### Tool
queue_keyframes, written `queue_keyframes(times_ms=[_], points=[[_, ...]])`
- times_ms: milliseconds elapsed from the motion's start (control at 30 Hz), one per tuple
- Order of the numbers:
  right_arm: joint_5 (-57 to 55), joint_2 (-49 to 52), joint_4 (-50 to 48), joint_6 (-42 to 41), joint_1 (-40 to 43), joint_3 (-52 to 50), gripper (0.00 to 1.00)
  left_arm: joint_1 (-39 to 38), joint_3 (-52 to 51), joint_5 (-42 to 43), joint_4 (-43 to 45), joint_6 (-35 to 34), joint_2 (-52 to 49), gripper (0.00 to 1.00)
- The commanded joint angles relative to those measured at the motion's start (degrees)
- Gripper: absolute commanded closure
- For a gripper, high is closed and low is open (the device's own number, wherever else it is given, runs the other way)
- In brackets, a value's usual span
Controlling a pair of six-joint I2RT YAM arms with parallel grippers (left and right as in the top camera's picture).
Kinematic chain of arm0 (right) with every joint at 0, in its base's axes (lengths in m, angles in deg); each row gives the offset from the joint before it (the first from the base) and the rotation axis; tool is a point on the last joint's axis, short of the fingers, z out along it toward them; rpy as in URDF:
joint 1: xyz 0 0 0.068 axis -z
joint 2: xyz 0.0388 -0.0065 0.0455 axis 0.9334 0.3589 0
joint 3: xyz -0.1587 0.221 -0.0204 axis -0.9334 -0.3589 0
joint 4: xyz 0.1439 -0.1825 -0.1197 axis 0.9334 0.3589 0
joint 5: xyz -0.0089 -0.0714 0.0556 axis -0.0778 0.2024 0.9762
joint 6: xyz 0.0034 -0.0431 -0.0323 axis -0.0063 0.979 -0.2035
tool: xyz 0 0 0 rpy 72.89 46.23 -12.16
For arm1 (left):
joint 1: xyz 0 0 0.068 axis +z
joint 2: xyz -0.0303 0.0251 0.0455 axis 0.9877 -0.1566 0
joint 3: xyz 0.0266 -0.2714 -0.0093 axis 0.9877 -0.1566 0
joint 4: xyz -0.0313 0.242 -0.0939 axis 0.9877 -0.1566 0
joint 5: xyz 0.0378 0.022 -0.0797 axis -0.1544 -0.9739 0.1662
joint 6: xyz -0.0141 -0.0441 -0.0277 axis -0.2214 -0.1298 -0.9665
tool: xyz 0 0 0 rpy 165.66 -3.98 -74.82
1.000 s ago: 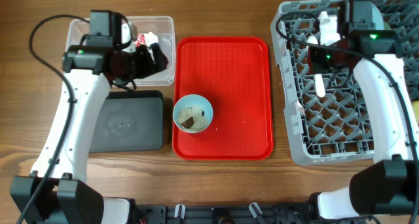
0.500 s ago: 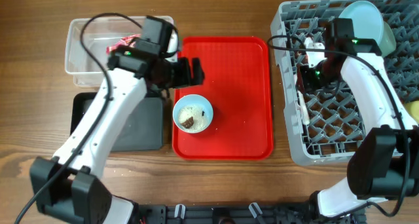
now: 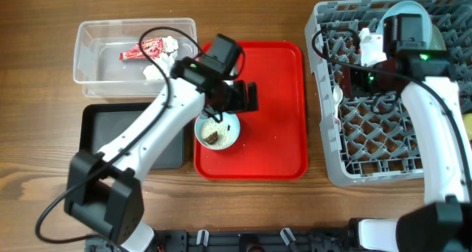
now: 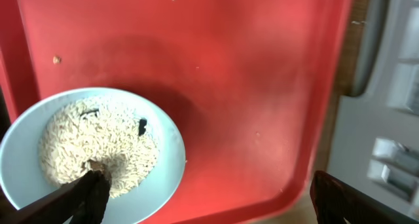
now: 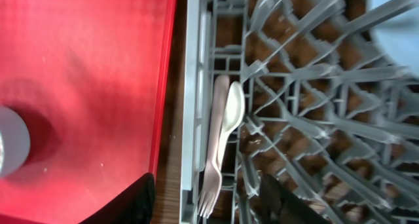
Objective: Sort waste into correct bins and load items into the dishwasher rack
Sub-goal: 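Reach the left gripper to the light-blue rice bowl and grasp its rim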
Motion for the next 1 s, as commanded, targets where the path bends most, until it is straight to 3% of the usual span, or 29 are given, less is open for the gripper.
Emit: queue_keyframes(times_ms=[0,200,367,567,667,700,967], points=[[-2.1,-1.1,0.1,-2.4,-0.2,1.1,0.46,-3.9,-0.1,-8.3,0.2,-9.1,-4.0,0.00],[-2.1,-1.0,0.0,-2.5,-0.2,1.1,0.46,-7.6,-0.1,-9.4,3.6,-11.6,-9.2,0.07],[-2.1,-1.0,0.1,-2.5,-0.2,1.1,0.46,-9.4,-0.1,-9.8,6.4,-11.6,-12.6,0.29],[-2.1,-1.0,0.1,-2.5,-0.2,1.1,0.46,-9.6,-0.1,-9.9,6.6,-11.6,-15.4,0.33],[-2.1,-1.0,0.1,-2.5,-0.2,1.1,0.46,-9.7,-0.1,-10.1,6.6,-11.6,-16.0,0.49],[-2.1,-1.0,0.1,-2.5,-0.2,1.1,0.46,-9.6,-0.1,-10.1,6.4,-11.6,-16.1,0.59],[-2.1,-1.0,0.3,-2.5,-0.2,1.1,0.46,-9.6,-0.1,-10.1,6.4,-11.6,-16.1,0.89]])
